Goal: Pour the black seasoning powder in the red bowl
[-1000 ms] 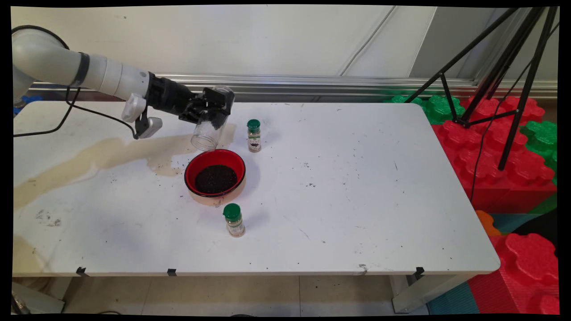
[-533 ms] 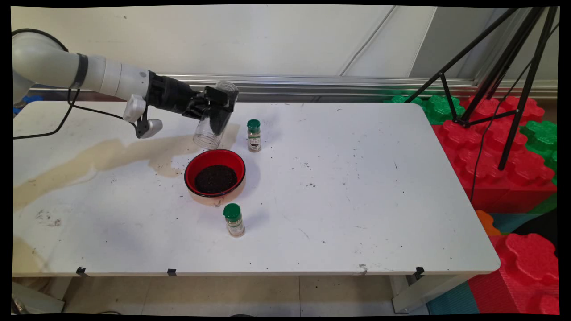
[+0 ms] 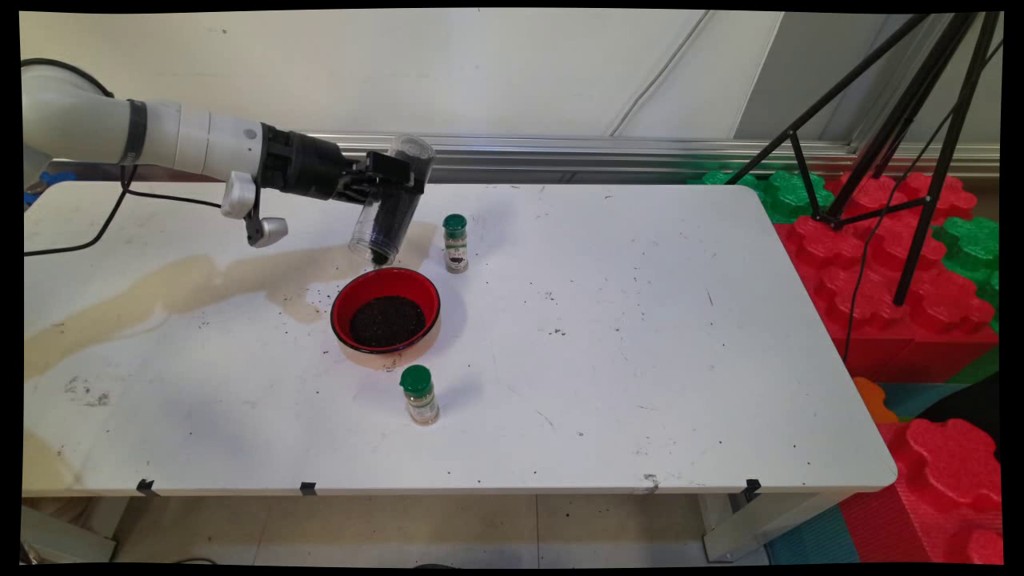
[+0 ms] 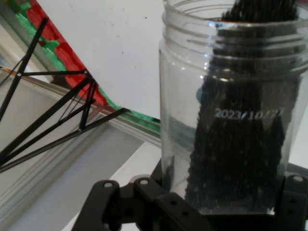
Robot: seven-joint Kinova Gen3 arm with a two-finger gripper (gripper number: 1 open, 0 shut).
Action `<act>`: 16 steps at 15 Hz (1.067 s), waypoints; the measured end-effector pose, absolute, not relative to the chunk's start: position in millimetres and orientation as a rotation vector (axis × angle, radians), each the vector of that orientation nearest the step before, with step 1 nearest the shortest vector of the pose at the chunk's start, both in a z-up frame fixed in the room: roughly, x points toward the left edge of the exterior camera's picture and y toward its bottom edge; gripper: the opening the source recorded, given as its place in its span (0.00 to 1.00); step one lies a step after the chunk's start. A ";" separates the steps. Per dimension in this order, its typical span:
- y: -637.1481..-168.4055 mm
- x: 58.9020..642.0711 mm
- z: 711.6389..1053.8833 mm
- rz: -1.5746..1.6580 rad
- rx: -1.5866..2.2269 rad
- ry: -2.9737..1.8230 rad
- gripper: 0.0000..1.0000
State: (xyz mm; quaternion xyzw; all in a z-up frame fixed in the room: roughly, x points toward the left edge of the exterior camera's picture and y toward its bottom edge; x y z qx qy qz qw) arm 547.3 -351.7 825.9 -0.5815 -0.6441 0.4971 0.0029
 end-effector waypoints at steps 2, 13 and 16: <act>-349.7 547.3 826.9 1.591 -1.847 -1.989 0.00; -341.5 551.1 825.2 1.685 -1.930 -1.891 0.00; -339.9 551.6 824.0 1.703 -1.946 -1.871 0.00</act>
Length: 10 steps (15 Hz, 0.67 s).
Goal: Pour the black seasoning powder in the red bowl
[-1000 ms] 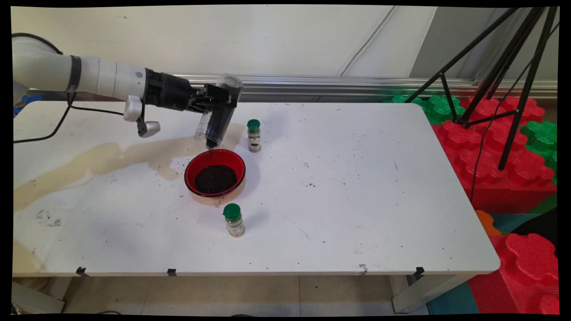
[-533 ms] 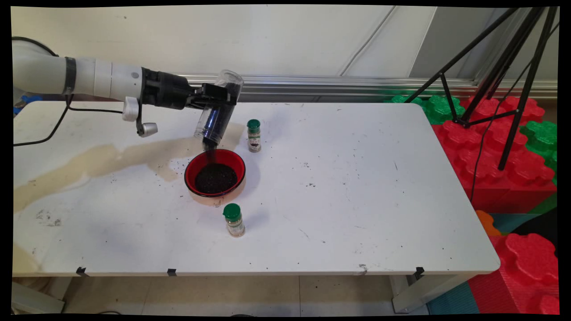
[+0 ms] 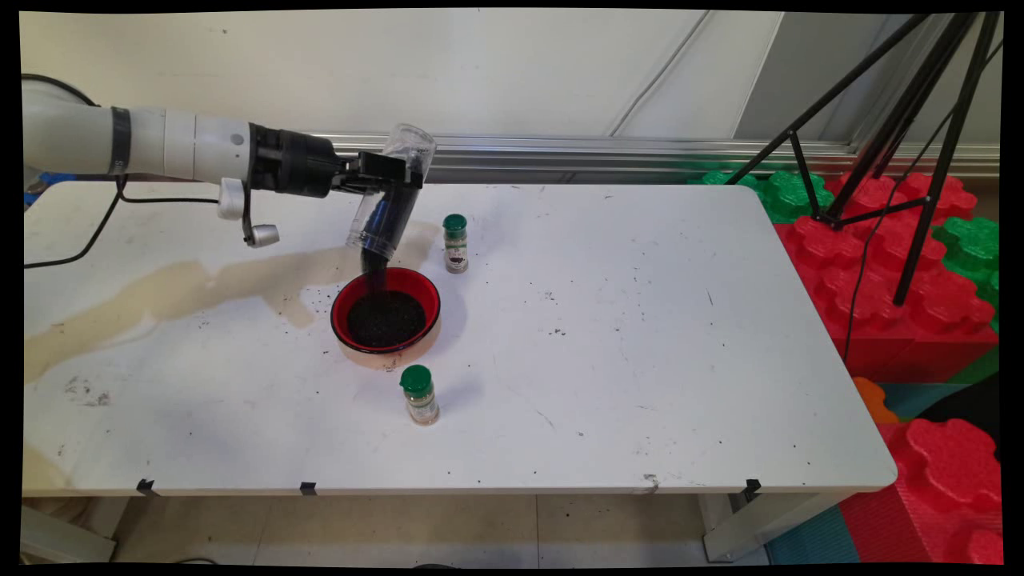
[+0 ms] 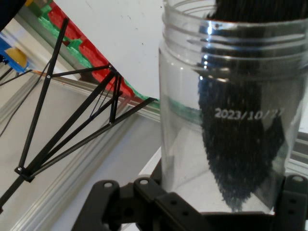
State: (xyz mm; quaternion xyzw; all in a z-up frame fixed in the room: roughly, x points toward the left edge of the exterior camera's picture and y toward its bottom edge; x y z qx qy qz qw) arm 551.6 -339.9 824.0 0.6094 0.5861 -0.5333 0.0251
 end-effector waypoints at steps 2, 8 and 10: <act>-339.2 551.6 823.0 -1.654 1.888 1.798 0.00; -338.8 550.0 818.8 -1.669 1.900 1.754 0.00; -339.0 549.3 817.9 -1.673 1.903 1.740 0.00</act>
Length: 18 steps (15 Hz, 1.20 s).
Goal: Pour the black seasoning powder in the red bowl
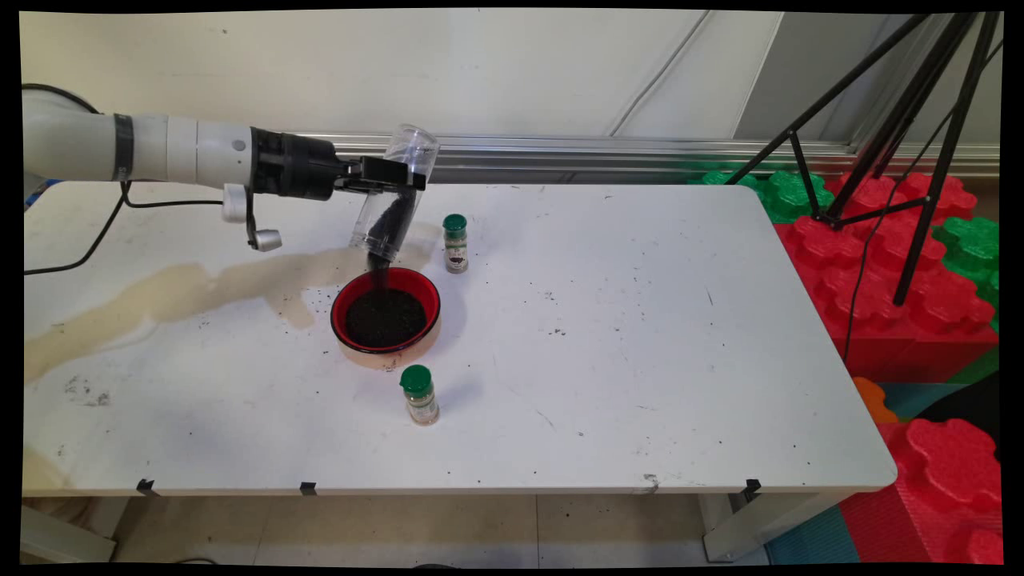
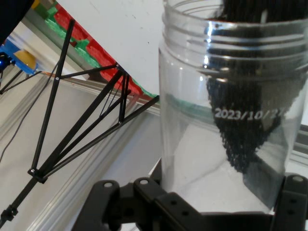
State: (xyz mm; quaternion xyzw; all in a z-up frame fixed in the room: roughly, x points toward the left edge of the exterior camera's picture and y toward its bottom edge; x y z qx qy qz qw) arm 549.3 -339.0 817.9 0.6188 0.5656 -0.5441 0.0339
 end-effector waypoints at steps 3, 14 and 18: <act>-339.2 548.1 816.2 -1.680 1.910 1.716 0.00; -339.5 544.5 811.1 -1.703 1.941 1.597 0.00; -338.8 544.6 810.0 -1.710 1.953 1.546 0.00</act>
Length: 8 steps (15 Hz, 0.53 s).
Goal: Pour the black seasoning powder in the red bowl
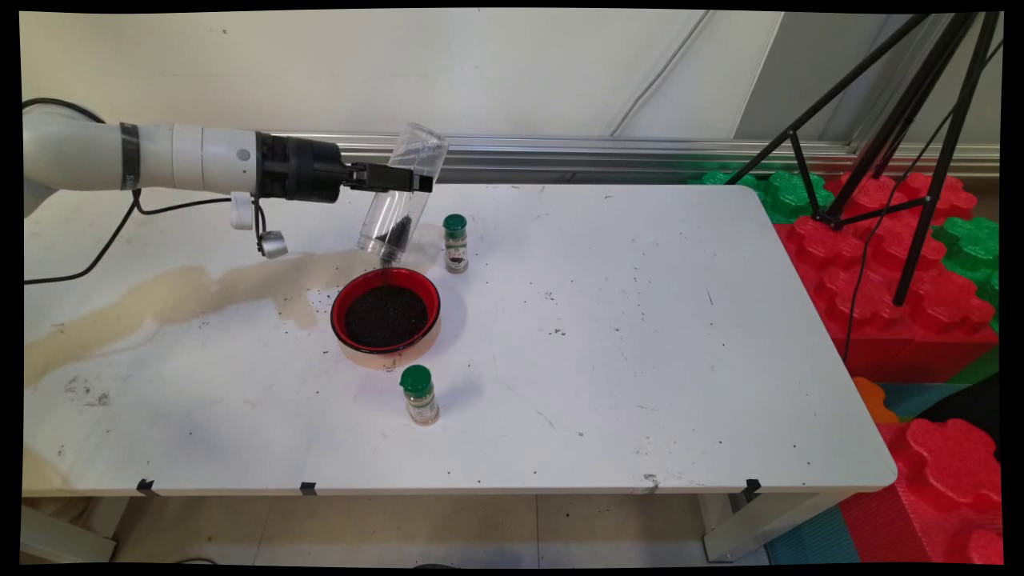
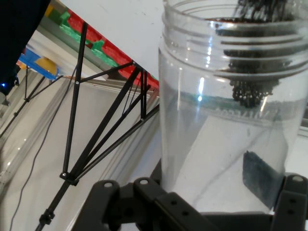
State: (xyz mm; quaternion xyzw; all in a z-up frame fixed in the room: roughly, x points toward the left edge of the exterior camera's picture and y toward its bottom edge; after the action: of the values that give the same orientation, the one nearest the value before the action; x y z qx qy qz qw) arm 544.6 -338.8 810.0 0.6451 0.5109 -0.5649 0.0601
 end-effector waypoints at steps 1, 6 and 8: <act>-338.6 544.7 809.9 -1.712 1.955 1.531 0.00; -336.7 545.1 809.5 -1.721 1.968 1.477 0.00; -335.7 545.4 809.2 -1.724 1.972 1.459 0.00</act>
State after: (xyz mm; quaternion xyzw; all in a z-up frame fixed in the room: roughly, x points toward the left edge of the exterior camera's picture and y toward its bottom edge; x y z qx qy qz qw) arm 545.4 -335.7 809.2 0.6561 0.4854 -0.5734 0.0717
